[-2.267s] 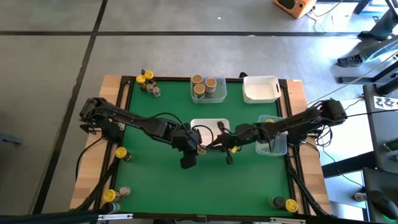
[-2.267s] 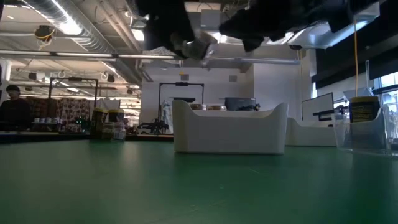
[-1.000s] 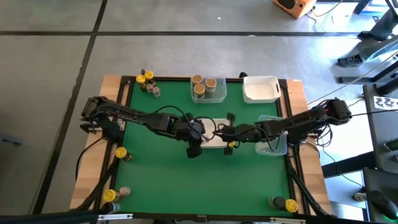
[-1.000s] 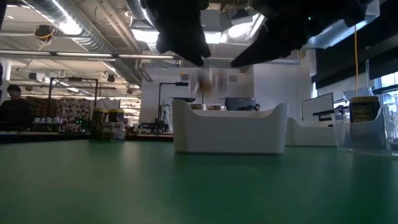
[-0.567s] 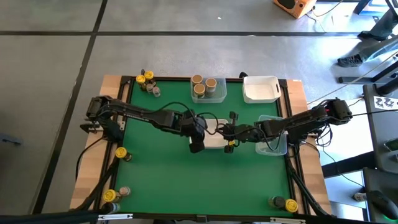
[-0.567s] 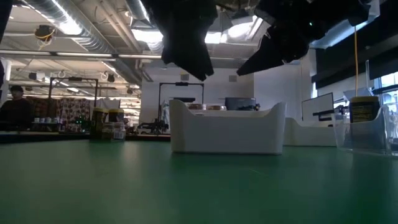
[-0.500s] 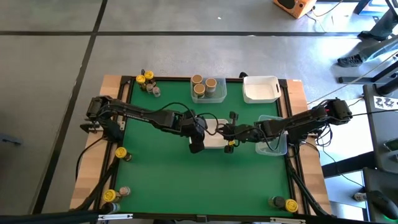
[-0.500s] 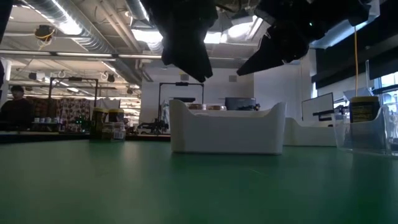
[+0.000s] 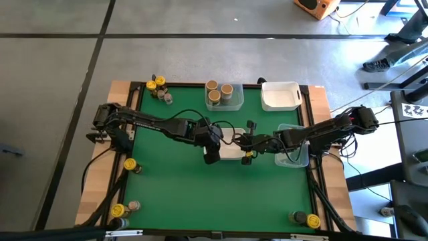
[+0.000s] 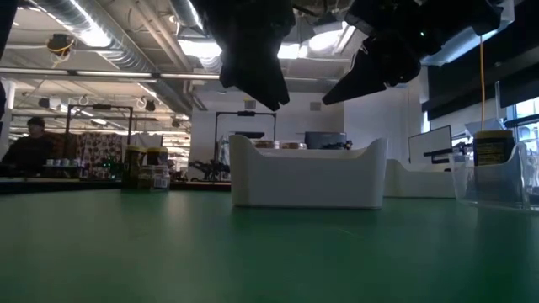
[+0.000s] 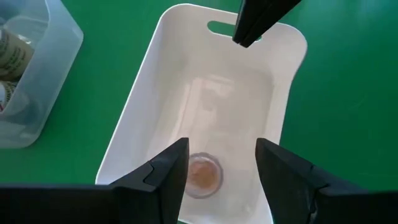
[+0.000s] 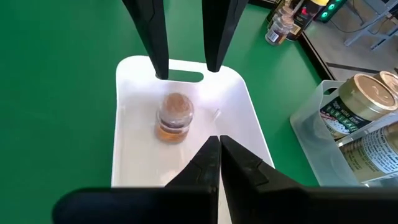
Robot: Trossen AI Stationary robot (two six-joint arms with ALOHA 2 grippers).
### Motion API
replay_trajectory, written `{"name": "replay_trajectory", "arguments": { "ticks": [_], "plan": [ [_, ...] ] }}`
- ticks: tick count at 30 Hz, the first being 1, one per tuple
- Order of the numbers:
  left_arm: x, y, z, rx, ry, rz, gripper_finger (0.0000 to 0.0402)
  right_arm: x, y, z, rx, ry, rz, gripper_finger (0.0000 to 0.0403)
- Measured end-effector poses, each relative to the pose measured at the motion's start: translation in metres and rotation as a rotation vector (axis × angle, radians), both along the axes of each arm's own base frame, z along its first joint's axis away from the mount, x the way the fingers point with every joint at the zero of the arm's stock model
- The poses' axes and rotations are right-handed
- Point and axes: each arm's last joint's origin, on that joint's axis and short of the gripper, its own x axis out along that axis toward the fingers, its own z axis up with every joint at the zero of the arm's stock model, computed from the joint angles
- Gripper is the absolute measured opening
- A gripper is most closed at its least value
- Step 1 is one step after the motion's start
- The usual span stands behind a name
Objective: Sort spices by type
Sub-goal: Put the brown seasoning bottle into the bottom white bin
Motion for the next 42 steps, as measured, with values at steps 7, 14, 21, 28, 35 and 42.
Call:
{"name": "replay_trajectory", "arguments": {
  "ticks": [7, 14, 21, 28, 35, 42],
  "plan": [
    [0.007, 0.006, 0.005, -0.017, -0.082, -0.039, 0.0183, 0.0, 0.0, 0.0, 0.0, 0.001, 0.0, 0.0014],
    [0.009, 0.005, 0.006, -0.095, -0.097, -0.116, 0.0183, 0.0, 0.0, 0.0, 0.0, 0.003, 0.0, 0.0014],
    [0.0, -0.007, 0.01, -0.113, -0.008, -0.182, 0.0183, 0.0, 0.0, 0.0, 0.0, 0.003, 0.0, 0.0014],
    [-0.042, -0.024, 0.039, -0.063, 0.122, -0.099, 0.0183, 0.0, 0.0, 0.0, 0.0, 0.002, 0.0, 0.0014],
    [-0.082, -0.044, 0.059, -0.048, 0.19, -0.007, 0.0182, 0.0, 0.0, 0.0, -0.001, 0.004, 0.0, 0.0014],
    [-0.101, -0.059, 0.059, 0.033, 0.274, 0.009, 0.0165, 0.0, 0.0, 0.0, 0.0, 0.001, 0.001, 0.0014]
  ]
}}
